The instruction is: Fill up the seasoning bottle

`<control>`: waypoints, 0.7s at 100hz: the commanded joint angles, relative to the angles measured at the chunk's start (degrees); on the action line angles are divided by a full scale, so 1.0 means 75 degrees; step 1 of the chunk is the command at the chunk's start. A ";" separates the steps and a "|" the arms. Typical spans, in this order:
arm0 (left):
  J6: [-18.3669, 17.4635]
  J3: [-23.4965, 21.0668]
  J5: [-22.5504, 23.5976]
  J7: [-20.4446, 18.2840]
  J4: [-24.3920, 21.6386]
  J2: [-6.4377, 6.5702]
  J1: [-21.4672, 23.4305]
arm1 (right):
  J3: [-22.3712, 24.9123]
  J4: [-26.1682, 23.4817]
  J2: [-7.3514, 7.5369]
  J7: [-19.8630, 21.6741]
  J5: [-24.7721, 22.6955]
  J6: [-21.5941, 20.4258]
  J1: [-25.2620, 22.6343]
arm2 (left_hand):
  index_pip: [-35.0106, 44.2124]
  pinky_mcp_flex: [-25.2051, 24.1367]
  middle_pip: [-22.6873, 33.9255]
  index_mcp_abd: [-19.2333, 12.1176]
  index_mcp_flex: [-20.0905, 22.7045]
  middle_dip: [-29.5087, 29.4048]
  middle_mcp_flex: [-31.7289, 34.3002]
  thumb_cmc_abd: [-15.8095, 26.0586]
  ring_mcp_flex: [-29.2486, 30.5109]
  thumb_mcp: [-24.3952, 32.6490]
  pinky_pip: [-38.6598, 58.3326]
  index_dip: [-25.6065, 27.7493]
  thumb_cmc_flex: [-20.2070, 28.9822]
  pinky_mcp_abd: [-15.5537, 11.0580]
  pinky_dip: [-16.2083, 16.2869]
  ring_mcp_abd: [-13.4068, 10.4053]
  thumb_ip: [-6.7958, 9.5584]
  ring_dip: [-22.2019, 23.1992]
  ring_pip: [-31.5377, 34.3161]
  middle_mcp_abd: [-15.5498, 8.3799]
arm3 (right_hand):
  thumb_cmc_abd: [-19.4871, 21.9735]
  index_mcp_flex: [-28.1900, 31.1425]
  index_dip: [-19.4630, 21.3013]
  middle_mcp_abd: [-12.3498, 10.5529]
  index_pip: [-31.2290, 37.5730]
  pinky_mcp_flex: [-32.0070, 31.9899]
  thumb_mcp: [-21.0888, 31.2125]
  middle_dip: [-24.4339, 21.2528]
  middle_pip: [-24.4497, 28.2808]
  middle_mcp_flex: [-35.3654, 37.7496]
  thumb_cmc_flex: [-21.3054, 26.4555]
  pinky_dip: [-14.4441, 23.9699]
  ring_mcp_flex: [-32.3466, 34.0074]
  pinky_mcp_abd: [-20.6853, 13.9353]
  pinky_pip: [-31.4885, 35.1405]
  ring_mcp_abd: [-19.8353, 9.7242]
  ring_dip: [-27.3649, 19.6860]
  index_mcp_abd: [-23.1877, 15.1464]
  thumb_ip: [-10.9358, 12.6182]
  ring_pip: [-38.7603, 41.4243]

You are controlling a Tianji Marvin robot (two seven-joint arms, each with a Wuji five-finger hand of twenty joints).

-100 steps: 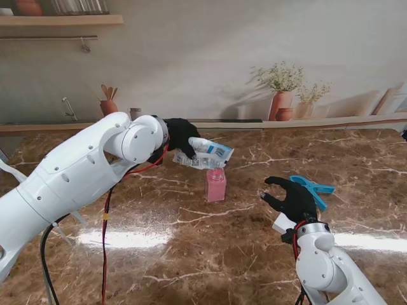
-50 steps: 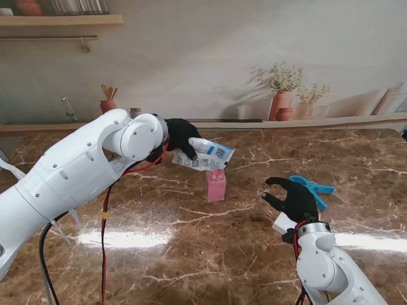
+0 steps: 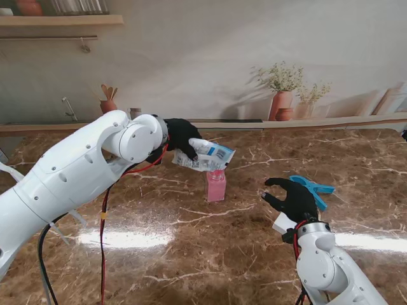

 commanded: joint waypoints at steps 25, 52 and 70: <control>0.0067 0.0258 0.0032 -0.0034 0.0061 -0.0056 -0.0283 | 0.0031 0.0039 -0.0021 0.0095 0.0053 0.0021 -0.0066 | 0.0309 0.0118 0.1170 -0.1185 -0.0279 0.0507 0.0636 0.1408 0.0433 -0.1293 0.0451 0.0462 0.1616 0.0000 0.0109 -0.0235 0.0728 -0.0101 0.0386 -0.0732 | 0.0154 0.0132 0.0100 -0.0023 0.0101 -0.0032 0.0149 0.0110 0.0021 0.0026 -0.0366 0.0168 0.0025 -0.0003 0.0048 0.0048 0.0170 -0.0178 0.0136 0.0022; 0.0166 0.0129 0.0080 -0.0087 -0.0071 -0.0027 -0.0225 | 0.0048 0.0028 -0.0021 0.0092 0.0048 0.0031 -0.0094 | 0.0793 -0.0014 0.1425 -0.1458 -0.0317 0.0590 0.0486 0.1398 0.0350 -0.1340 0.0421 0.1698 0.1923 0.0053 0.0203 -0.0179 0.0777 -0.0041 0.0350 -0.0843 | 0.0151 0.0165 0.0115 -0.0034 0.0122 -0.0026 0.0183 0.0115 0.0024 0.0037 -0.0361 0.0172 0.0025 -0.0002 0.0048 0.0054 0.0172 -0.0185 0.0134 0.0021; 0.0069 0.0137 0.0049 -0.0059 -0.0020 -0.0033 -0.0208 | 0.0033 0.0038 -0.0016 0.0116 0.0044 0.0033 -0.0086 | 0.0743 -0.0023 0.1423 -0.1496 -0.0321 0.0568 0.0463 0.1419 0.0308 -0.1331 0.0423 0.1733 0.1897 0.0033 0.0215 -0.0169 0.0768 -0.0027 0.0346 -0.0865 | 0.0146 0.0167 0.0119 -0.0021 0.0124 -0.0033 0.0188 0.0114 0.0021 0.0032 -0.0361 0.0171 0.0023 -0.0005 0.0041 0.0043 0.0171 -0.0193 0.0125 0.0018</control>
